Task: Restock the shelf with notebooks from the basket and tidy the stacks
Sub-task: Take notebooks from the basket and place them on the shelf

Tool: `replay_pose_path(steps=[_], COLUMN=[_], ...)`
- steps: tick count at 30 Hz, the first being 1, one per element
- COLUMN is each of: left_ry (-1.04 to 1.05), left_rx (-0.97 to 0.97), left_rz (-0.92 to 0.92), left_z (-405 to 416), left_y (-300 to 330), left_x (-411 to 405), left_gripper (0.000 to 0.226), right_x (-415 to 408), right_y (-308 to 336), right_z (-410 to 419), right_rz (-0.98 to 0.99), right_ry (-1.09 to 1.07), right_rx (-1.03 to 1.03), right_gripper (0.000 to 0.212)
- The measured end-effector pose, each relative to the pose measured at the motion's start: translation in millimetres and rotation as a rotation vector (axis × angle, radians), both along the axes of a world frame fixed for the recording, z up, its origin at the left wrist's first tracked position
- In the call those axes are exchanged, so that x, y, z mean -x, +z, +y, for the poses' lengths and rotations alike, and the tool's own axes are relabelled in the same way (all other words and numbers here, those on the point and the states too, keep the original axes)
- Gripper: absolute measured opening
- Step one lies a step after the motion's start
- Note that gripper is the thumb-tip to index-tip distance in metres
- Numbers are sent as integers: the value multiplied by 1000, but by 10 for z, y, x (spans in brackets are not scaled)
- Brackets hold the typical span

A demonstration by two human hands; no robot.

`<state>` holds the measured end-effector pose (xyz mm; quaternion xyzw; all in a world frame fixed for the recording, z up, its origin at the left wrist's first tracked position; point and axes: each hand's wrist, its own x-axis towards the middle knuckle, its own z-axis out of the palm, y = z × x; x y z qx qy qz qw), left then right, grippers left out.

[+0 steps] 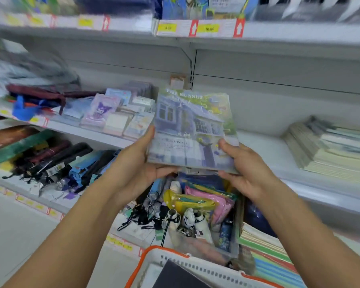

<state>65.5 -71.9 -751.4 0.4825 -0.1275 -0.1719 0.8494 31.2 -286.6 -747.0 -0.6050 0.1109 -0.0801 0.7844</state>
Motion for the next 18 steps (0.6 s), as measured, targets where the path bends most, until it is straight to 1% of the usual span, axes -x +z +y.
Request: replay_pose_path(steps=[1, 2, 4, 5, 6, 9, 10, 12, 14, 16, 17, 18], left_ry=[17, 72, 146, 149, 141, 167, 181, 182, 176, 159, 152, 154], left_rx=[37, 20, -119, -190, -247, -329, -339, -351, -370, -425, -461, -499], left_rz=[-1, -1, 11, 22, 40, 81, 87, 109, 122, 101, 80, 56], left_z=[-4, -15, -47, -54, -50, 16, 37, 60, 73, 77, 70, 63], left_y=[3, -27, -159, -239, -305, -398, -409, -449, -480, -508, -506, -497], left_x=[-11, -31, -66, -88, -104, -180, -194, -202, -195, -169, -144, -112], left_gripper=[52, 53, 55, 54, 52, 40, 38, 34, 32, 30, 30, 30], right_x=[-168, -362, -744, -926, -1100, -1406, -1481, -1573, -1599, -1616, -1609, -1572], right_y=[110, 229, 444, 517, 528, 425, 373, 300, 236, 113, 47, -20], right_z=[-46, -95, -177, -209, -250, -374, -416, -475, -522, -570, -585, -581], right_rz=[31, 55, 79, 102, 134, 241, 247, 224, 240, 217, 159, 67], right_ry=[-29, -38, -1, 11, 8, -33, -64, -146, -225, -328, -371, -394], right_rx=[-34, -75, -178, -201, -178, 117, 190, 268, 403, 555, 554, 482], right_gripper=[10, 6, 11, 13, 13, 19, 21, 20, 16, 32, 35, 30])
